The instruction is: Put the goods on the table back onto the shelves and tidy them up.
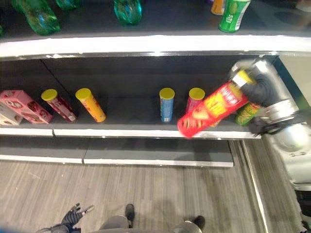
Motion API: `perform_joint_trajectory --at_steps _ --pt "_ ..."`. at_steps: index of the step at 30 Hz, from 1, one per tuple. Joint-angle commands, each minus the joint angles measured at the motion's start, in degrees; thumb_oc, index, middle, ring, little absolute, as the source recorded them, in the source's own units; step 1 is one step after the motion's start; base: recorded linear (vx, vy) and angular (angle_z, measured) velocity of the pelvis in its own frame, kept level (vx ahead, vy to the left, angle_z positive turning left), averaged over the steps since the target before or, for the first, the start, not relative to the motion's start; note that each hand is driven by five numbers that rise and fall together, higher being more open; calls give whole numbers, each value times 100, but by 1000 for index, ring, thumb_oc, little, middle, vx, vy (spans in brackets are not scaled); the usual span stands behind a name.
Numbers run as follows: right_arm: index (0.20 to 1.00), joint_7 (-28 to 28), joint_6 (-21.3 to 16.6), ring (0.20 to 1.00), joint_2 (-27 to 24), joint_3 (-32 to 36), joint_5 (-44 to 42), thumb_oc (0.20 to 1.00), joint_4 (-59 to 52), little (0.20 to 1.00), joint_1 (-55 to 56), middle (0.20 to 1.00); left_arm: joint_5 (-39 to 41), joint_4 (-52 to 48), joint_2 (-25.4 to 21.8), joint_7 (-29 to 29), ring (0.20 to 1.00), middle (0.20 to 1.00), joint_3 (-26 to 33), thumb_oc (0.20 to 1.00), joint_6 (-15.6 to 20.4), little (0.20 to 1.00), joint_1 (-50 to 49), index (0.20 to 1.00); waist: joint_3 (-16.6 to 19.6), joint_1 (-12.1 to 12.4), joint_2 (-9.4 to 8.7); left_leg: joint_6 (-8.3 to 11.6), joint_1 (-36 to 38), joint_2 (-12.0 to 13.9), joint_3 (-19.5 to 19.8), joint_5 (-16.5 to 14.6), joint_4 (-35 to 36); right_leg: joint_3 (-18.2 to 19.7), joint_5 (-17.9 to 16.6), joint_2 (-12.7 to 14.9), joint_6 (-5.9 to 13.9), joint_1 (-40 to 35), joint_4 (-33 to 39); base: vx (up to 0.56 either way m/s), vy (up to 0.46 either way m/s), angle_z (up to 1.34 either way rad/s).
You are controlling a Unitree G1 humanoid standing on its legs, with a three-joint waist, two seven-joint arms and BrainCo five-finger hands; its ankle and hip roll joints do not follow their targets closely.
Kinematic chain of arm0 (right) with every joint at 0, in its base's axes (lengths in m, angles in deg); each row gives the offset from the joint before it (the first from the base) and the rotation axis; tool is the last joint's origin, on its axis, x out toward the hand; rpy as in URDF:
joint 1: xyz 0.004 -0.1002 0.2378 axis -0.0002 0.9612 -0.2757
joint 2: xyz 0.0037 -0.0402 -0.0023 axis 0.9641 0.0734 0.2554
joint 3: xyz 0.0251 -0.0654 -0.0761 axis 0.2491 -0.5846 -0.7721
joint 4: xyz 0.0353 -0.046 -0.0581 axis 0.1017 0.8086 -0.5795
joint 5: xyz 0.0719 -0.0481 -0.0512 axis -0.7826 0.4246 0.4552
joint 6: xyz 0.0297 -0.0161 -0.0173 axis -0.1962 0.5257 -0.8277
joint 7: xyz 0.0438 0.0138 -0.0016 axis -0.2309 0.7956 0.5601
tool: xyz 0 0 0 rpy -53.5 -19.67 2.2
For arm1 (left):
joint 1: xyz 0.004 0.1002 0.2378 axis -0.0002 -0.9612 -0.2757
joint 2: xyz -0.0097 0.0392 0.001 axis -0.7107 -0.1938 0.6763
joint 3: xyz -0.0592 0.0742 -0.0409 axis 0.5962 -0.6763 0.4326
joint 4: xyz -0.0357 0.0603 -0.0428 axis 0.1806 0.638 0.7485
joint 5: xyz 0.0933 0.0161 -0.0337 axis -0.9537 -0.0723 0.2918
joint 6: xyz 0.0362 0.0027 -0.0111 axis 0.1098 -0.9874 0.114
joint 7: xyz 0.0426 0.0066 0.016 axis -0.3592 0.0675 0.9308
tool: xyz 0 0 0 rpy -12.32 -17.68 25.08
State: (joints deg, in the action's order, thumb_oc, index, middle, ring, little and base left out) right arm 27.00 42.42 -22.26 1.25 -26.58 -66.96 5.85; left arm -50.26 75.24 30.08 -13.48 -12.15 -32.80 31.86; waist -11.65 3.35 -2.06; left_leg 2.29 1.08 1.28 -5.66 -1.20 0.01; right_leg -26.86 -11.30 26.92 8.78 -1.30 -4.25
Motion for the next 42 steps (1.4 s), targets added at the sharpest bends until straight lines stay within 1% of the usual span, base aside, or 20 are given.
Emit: perform_joint_trajectory --at_steps 1,3,4,5,6,8,11,12,15,16,17,19,20,21,23,27,28,29,33,42 --pt "200 -53 -220 200 -347 279 43 200 -354 200 -697 200 -96 -118 -258 70 1000 1000 105 1000 60 1000 -70 1000 151 192 48 319 107 440 335 -270 441 243 359 -83 490 451 -229 0 0 5" --pt "200 -53 -220 200 -347 279 43 200 -354 200 -697 200 -96 -118 -258 70 1000 1000 105 1000 60 1000 -70 1000 151 192 48 319 107 440 335 -270 441 243 359 -83 490 451 -229 -42 50 10" --pt "200 69 -214 200 -471 -166 372 200 -356 200 -954 200 -62 -5 -261 77 1000 1000 118 1000 68 1000 -88 1000 46 231 67 242 -16 353 431 -155 412 824 727 -637 403 601 -501 -135 84 1" --pt "200 77 -193 200 -623 -576 672 200 -197 200 -1199 200 -109 129 -262 74 1000 1000 9 1000 41 1000 -23 1000 -37 246 38 226 -158 288 521 -117 375 1158 985 -1074 259 614 -177 -160 27 -12" --pt "200 47 -100 200 -605 -1207 1090 200 5 200 -1745 200 -40 188 -176 107 1000 1000 -32 1000 57 1000 15 1000 -100 373 -37 224 -401 184 754 -32 247 1436 869 -1330 209 616 192 -75 -72 -3" --pt "200 -2 -82 200 -583 -1611 1307 200 169 200 -2140 200 8 141 -117 133 1000 1000 -100 1000 77 1000 46 1000 -120 474 -7 276 -540 257 771 52 286 1177 791 -1338 228 538 464 -40 -116 34" --pt "200 -58 -47 200 -564 -1898 1414 200 330 200 -2441 200 65 5 -84 126 1000 1000 -160 1000 72 1000 49 1000 -134 466 59 336 -717 329 861 118 296 1062 811 -1422 203 516 638 -33 -86 52" --pt "200 -143 10 200 -574 -1932 1548 200 420 200 -2556 200 154 -298 -118 120 1000 1000 -266 1000 84 1000 66 1000 -265 514 105 419 -967 390 902 84 7 928 902 -1450 145 483 662 -62 -108 28" --pt "200 -296 94 200 -546 -1978 1643 200 509 200 -2728 200 264 -561 -204 157 1000 1000 -340 1000 124 1000 108 1000 -535 522 146 705 -1529 605 883 135 -755 641 947 -1343 135 429 671 -92 -17 80" --pt "200 -298 95 200 -544 -1991 1644 200 515 200 -2745 200 266 -565 -202 157 1000 1000 -335 1000 121 1000 107 1000 -535 513 154 710 -1551 613 893 122 -787 636 946 -1353 130 432 671 -24 154 67" --pt "200 -362 117 200 -492 -2129 1705 200 529 200 -2997 200 385 -733 -202 180 1000 1000 -329 1000 110 1000 33 1000 -594 652 171 847 -1647 763 1312 244 -643 684 927 -1339 197 433 737 21 188 40" --pt "200 -399 121 200 -479 -2181 1725 200 570 200 -3105 200 365 -726 -219 191 1000 1000 -333 1000 113 1000 18 1000 -589 670 187 853 -1635 858 1474 307 -428 716 906 -1317 242 447 766 -10 356 -21" --pt "200 -518 220 200 -572 -2141 1940 200 642 200 -3264 200 183 -655 -339 175 1000 1000 -458 1000 78 1000 72 1000 -612 607 366 743 -1768 876 1287 322 -97 876 777 -930 414 823 594 -162 745 1" --pt "200 -661 260 200 -611 -2111 2163 200 723 200 -3454 200 70 -785 -517 176 1000 1000 -555 1000 107 1000 142 1000 -806 589 333 608 -2068 520 1124 89 -668 972 548 -529 471 1104 444 -226 863 14" --pt "200 -862 305 200 -633 -2139 2224 200 910 200 -3625 200 144 -816 -583 251 1000 1000 -507 1000 124 1000 198 1000 -949 649 268 494 -2344 365 1012 -132 -1074 1008 380 -303 513 1286 428 -121 296 -35" --pt "200 -993 330 200 -596 -2077 2333 200 945 200 -3615 200 154 -779 -592 282 1000 1000 -493 1000 114 1000 175 1000 -1018 701 238 429 -2421 317 1010 -212 -1178 991 333 -250 531 1303 429 -25 23 -8" --pt "200 -1330 350 200 -541 -2307 2515 200 1093 200 -4148 200 134 -744 -694 371 1000 1000 -644 1000 137 1000 353 1000 -1316 806 341 439 -2497 418 965 -173 -1143 976 317 -391 487 1645 85 -111 -78 -13" --pt "200 -1465 460 200 -568 -2428 2538 200 1176 200 -4626 200 460 -896 -642 497 1000 1000 -734 1000 216 1000 456 1000 -1452 824 314 485 -2743 328 1120 -116 -1297 1156 378 -521 476 1668 176 -94 -137 -24" --pt "200 -1618 441 200 -499 -2453 2511 200 1167 200 -4750 200 401 -966 -539 447 1000 1000 -877 1000 207 1000 481 1000 -1410 805 286 557 -2801 423 1207 -51 -1236 984 424 -554 471 1677 124 55 -117 20" --pt "200 -1826 517 200 -477 -2766 2614 200 1538 200 -5321 200 241 -754 -601 486 1000 1000 -1104 1000 216 1000 648 1000 -1379 905 377 605 -2799 373 1379 15 -1090 808 585 -484 471 1582 31 43 -40 6"
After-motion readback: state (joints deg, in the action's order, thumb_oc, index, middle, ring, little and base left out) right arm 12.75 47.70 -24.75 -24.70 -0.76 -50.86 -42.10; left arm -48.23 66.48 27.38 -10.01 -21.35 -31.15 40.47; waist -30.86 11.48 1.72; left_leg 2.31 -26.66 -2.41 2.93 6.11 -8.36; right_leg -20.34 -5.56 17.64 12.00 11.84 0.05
